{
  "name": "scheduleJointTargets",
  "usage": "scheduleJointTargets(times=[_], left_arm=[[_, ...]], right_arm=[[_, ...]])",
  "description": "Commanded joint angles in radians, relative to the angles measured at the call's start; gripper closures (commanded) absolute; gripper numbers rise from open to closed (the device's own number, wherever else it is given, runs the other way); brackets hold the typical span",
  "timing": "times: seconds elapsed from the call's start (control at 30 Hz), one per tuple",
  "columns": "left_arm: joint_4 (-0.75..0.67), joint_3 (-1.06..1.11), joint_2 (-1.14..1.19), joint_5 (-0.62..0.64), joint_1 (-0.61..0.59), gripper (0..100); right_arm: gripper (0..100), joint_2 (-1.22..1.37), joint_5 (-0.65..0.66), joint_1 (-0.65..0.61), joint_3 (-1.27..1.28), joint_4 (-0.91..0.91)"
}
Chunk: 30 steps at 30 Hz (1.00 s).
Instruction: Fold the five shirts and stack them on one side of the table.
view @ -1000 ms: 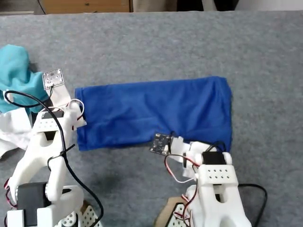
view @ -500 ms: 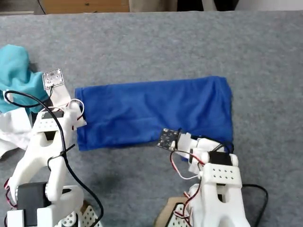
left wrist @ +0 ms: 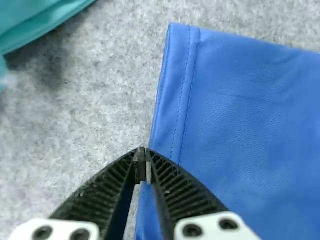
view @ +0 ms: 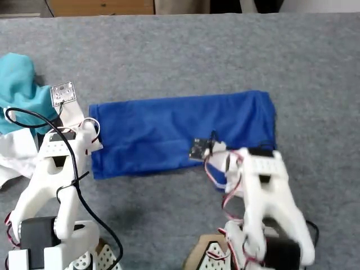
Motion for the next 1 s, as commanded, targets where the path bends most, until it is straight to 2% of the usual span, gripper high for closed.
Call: scheduleJointTargets(times=[0.0,0.27,0.4,0.63,0.97], left_arm=[[-0.015,-0.005,-0.042,-0.006,0.008,98],[-0.015,-0.005,-0.042,-0.006,0.008,98],[-0.015,-0.005,-0.042,-0.006,0.008,98],[-0.015,-0.005,-0.042,-0.006,0.008,98],[-0.015,-0.005,-0.042,-0.006,0.008,98]], right_arm=[[97.3,0.127,0.006,-0.019,-0.077,0.011],[98.1,0.097,0.000,-0.013,-0.094,-0.052],[99.5,0.076,-0.002,-0.015,-0.202,0.052],[99.5,0.147,-0.002,-0.041,-0.570,0.308],[99.5,0.582,0.002,-0.088,-1.193,0.508]])
